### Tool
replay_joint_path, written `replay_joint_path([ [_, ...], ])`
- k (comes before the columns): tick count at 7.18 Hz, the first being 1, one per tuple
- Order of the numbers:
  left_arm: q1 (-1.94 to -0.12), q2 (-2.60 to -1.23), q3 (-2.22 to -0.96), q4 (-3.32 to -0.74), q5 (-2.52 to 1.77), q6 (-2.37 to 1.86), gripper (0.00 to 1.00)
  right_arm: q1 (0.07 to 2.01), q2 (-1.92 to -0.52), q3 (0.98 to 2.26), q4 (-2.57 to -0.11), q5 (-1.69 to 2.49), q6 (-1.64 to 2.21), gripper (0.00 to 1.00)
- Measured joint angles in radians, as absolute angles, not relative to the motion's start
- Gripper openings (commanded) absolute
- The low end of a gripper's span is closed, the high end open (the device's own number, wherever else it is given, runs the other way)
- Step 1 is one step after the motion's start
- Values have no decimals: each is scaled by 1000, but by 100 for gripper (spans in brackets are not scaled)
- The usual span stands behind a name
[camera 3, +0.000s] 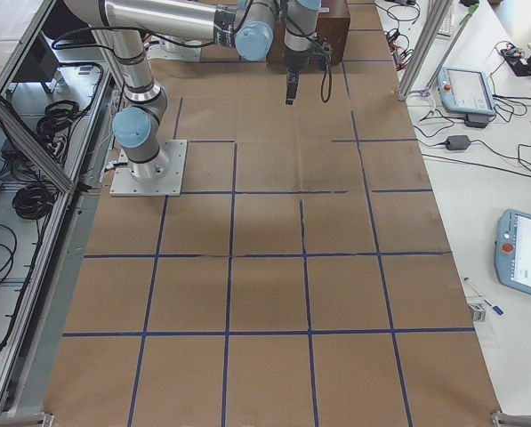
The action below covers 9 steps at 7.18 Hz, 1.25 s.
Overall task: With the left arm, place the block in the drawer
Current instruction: 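Pull the drawer open with the left gripper, away from the cabinet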
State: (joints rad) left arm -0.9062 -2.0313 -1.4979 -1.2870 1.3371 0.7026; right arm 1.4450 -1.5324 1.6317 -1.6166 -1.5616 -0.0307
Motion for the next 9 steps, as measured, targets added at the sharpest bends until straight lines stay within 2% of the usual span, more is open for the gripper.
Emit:
replay_joint_path([
  [9,-849,-2037,-1477,-1280,1356,719,99,1445,-1532,1632,-1617,-1562,-31,100],
])
